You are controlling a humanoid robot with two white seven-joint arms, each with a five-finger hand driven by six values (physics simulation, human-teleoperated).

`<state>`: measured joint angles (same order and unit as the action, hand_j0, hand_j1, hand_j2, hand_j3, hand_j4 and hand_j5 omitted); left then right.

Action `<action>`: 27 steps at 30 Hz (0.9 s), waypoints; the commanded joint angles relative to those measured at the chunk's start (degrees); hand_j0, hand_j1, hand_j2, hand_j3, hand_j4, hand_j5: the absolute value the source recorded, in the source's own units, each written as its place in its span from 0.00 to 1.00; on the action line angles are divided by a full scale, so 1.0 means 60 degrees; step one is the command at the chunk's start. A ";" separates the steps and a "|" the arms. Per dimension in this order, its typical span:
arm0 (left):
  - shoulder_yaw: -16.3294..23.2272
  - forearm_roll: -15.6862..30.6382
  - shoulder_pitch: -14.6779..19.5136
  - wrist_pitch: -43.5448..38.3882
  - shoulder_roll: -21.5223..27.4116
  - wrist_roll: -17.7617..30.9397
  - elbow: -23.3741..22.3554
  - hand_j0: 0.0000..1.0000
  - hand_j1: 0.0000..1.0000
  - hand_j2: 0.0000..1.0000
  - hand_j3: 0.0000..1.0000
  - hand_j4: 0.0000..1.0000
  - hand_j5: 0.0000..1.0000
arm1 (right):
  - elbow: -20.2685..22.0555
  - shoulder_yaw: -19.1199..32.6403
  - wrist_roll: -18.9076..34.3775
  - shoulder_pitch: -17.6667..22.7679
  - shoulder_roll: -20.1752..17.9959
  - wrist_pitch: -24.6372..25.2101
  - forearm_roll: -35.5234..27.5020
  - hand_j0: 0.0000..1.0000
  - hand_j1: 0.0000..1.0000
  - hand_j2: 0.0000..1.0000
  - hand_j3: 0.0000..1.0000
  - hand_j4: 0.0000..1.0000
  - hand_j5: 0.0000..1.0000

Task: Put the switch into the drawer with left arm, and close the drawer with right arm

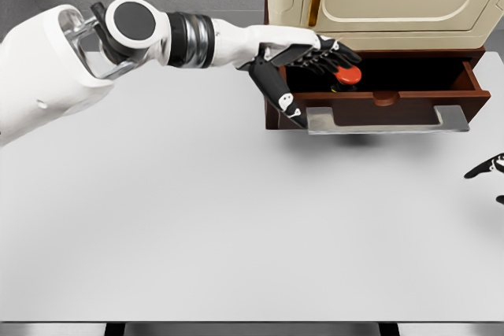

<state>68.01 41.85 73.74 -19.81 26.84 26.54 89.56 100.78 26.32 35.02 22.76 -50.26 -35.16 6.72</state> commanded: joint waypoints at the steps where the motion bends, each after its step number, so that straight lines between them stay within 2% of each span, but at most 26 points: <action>1: 0.0003 0.0012 0.0000 0.0005 -0.0021 0.0000 -0.0147 0.97 0.97 0.97 0.97 0.97 0.97 | 0.0005 -0.0021 -0.0003 0.0000 -0.0031 0.0027 -0.0065 0.68 0.68 0.68 0.68 0.68 0.68; 5: 0.0046 -0.0002 -0.0132 0.0034 -0.0182 0.0000 -0.0513 0.97 0.97 0.97 0.97 0.97 0.97 | 0.0005 -0.0065 -0.0003 0.0000 -0.0045 0.0027 -0.0036 0.69 0.69 0.69 0.69 0.69 0.69; 14: 0.0061 -0.0061 -0.0161 0.0049 -0.0445 -0.0015 -0.0835 0.97 0.97 0.97 0.97 0.97 0.97 | 0.0005 -0.0197 -0.0003 0.0000 -0.0045 0.0027 -0.0036 0.68 0.68 0.68 0.68 0.68 0.68; 17: 0.0178 -0.0076 -0.0190 0.0078 -0.0475 0.0000 -0.1055 0.97 0.97 0.97 0.97 0.97 0.97 | 0.0005 -0.0197 -0.0003 -0.0015 -0.0045 0.0027 -0.0036 0.59 0.59 0.59 0.59 0.59 0.59; 21: 0.0193 -0.0251 -0.0205 0.0093 -0.0899 0.0000 -0.1568 0.97 0.97 0.97 0.97 0.97 0.97 | 0.0005 -0.0285 -0.0003 -0.0132 -0.0031 0.0027 -0.0036 0.47 0.47 0.47 0.47 0.47 0.47; 27: 0.0193 -0.0237 -0.0205 0.0108 -0.0914 0.0029 -0.1553 0.97 0.97 0.97 0.97 0.97 0.97 | 0.0005 -0.1164 -0.0003 -0.0923 -0.0031 0.0027 -0.0036 0.46 0.46 0.46 0.46 0.46 0.46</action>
<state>69.10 40.58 72.51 -19.14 21.48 26.64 80.43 100.79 20.97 35.02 17.14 -50.40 -35.15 6.87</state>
